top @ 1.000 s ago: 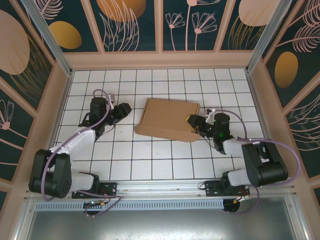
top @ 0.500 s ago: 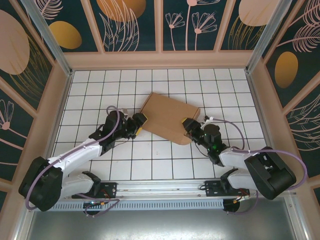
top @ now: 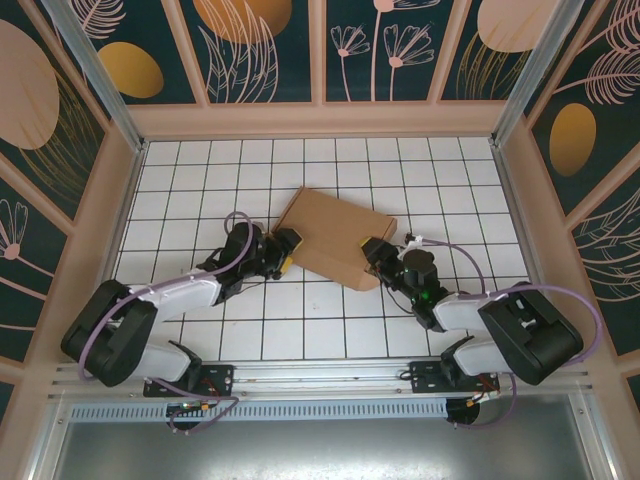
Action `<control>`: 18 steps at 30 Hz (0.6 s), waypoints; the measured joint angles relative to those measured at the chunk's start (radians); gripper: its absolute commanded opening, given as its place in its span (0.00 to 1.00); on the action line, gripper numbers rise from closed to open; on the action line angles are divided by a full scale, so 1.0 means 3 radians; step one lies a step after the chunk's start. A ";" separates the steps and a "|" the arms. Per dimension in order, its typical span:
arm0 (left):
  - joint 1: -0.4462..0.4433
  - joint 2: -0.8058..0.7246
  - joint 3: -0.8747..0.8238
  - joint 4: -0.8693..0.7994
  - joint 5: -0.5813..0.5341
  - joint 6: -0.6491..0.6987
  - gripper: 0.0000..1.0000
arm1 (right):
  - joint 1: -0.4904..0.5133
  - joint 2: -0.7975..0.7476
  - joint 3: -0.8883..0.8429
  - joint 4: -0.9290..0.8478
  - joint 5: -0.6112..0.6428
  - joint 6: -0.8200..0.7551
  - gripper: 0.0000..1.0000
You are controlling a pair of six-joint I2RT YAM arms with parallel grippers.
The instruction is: Fold the paper box
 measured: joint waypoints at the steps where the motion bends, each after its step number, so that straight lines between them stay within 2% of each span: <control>1: 0.0000 0.0072 0.0011 0.0039 0.0010 0.0000 0.72 | 0.0000 0.0018 0.0000 0.0017 -0.0023 0.0006 0.47; 7: 0.0000 0.0388 0.0130 0.0167 0.0033 0.0005 0.70 | 0.0003 0.0131 0.0005 0.0118 -0.0172 0.0071 0.48; 18: 0.0027 0.0525 0.0200 0.0439 -0.0067 0.0075 0.59 | 0.0003 0.0264 -0.0027 0.0440 -0.0270 0.0389 0.48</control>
